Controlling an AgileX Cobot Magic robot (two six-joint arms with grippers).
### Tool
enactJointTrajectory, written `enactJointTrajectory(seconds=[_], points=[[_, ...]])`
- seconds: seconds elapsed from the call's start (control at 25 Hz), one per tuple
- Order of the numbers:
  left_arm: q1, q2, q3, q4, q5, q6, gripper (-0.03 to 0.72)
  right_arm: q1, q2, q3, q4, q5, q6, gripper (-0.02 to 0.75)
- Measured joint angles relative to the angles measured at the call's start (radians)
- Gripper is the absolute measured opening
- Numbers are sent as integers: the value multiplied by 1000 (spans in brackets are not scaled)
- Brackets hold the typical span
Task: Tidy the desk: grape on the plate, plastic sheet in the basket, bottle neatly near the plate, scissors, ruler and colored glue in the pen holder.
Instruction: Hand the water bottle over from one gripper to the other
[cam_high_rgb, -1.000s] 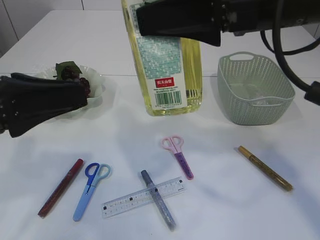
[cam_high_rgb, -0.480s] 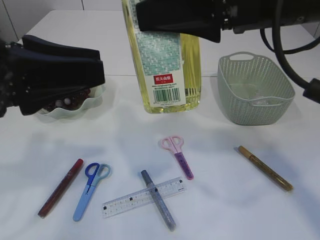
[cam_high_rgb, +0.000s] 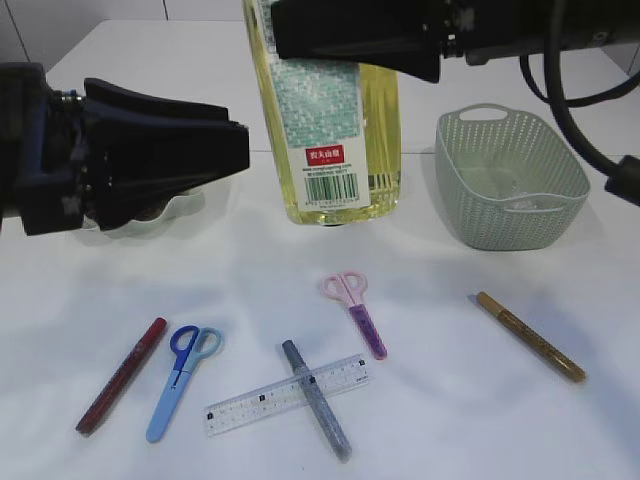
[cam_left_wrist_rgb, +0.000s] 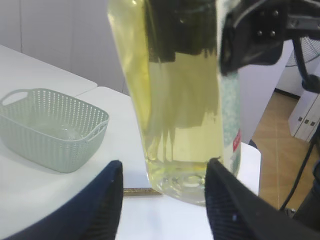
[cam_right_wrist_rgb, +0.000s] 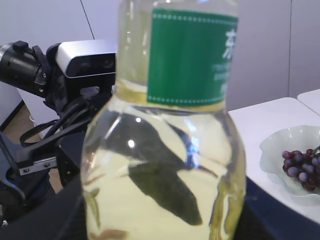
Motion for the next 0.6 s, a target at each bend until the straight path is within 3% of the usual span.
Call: enactJointTrajectory(seconds=[0.12, 0.28, 0.6], points=[[0, 2, 0, -41, 2, -6, 436, 0, 0, 0, 4, -2, 0, 461], [0, 38, 0, -57, -56, -8, 631, 0, 0, 0, 18, -2, -9, 461], [0, 150, -2, -112, -222, -10, 664, 0, 0, 0, 22, -2, -19, 461]])
